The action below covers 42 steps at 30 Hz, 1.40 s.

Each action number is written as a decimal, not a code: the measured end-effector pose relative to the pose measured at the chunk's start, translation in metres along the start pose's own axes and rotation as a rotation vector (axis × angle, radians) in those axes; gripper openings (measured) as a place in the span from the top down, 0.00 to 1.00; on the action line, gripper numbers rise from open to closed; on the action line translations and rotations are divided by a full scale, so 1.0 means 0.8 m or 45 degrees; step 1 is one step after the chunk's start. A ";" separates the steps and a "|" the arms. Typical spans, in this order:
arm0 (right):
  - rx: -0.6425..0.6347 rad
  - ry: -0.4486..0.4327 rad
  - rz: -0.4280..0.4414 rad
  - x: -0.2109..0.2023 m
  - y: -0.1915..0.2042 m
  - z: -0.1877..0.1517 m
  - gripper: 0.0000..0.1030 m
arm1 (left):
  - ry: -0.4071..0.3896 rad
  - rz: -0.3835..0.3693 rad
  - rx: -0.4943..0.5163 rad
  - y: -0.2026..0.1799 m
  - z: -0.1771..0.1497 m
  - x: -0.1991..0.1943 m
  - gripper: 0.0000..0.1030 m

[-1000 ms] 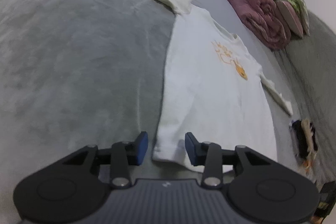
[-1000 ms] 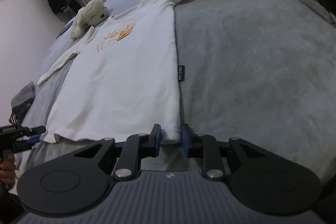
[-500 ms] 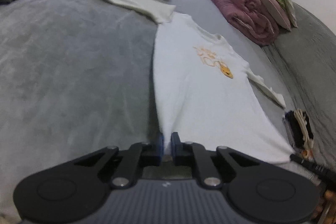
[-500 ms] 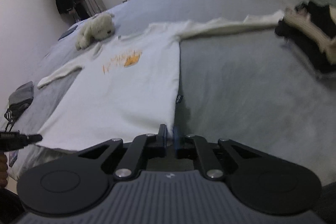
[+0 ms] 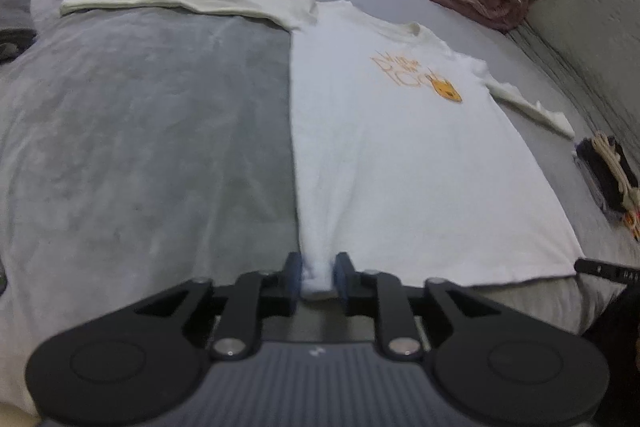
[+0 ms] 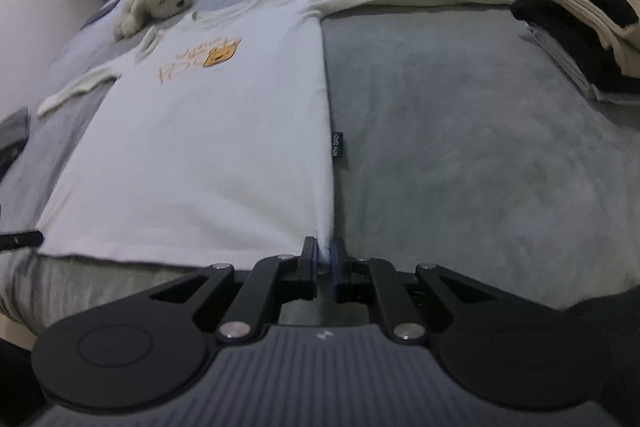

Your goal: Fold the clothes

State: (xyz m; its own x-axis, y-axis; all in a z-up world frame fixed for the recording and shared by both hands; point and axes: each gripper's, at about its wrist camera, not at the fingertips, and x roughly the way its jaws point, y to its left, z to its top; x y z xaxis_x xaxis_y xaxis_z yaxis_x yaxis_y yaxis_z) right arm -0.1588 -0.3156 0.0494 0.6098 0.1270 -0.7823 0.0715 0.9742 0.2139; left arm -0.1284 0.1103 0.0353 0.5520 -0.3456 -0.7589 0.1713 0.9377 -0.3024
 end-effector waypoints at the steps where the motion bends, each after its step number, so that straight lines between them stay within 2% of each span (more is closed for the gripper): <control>1: -0.011 0.001 0.003 -0.002 0.000 0.001 0.88 | -0.014 0.003 -0.027 0.006 0.003 -0.004 0.71; 7: -0.066 -0.067 -0.006 -0.019 -0.005 0.023 0.88 | -0.096 0.012 -0.114 0.022 0.024 -0.017 0.67; 11: -0.067 -0.098 -0.024 -0.016 -0.013 0.045 0.88 | -0.092 0.022 -0.082 0.005 0.041 -0.009 0.67; 13: -0.084 -0.101 0.003 -0.009 -0.011 0.056 0.87 | -0.087 0.022 -0.060 -0.006 0.053 -0.003 0.67; 19: -0.248 -0.033 0.115 0.047 0.021 0.082 0.87 | -0.058 0.017 0.014 -0.043 0.094 0.033 0.66; 23: -0.295 0.045 0.128 0.095 0.042 0.098 0.87 | -0.025 0.044 0.035 -0.064 0.115 0.085 0.66; 24: -0.310 0.053 0.121 0.104 0.046 0.101 0.87 | -0.016 0.078 0.054 -0.068 0.117 0.097 0.66; 28: -0.342 0.039 0.108 0.122 0.048 0.118 0.88 | -0.024 0.180 0.140 -0.076 0.122 0.122 0.66; 32: -0.336 0.033 0.108 0.139 0.044 0.139 0.90 | -0.036 0.217 0.179 -0.075 0.138 0.135 0.64; 38: -0.389 0.024 0.082 0.166 0.055 0.174 0.92 | -0.053 0.233 0.150 -0.072 0.169 0.161 0.63; 42: -0.371 0.003 0.088 0.185 0.051 0.201 0.99 | -0.069 0.257 0.177 -0.075 0.179 0.172 0.63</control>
State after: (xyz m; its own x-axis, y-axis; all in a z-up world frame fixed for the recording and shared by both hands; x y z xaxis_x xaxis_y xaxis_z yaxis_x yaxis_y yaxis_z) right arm 0.0610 -0.2867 0.0364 0.6032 0.1948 -0.7734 -0.1996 0.9757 0.0901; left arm 0.0546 0.0121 0.0316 0.6289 -0.1521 -0.7624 0.1616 0.9848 -0.0631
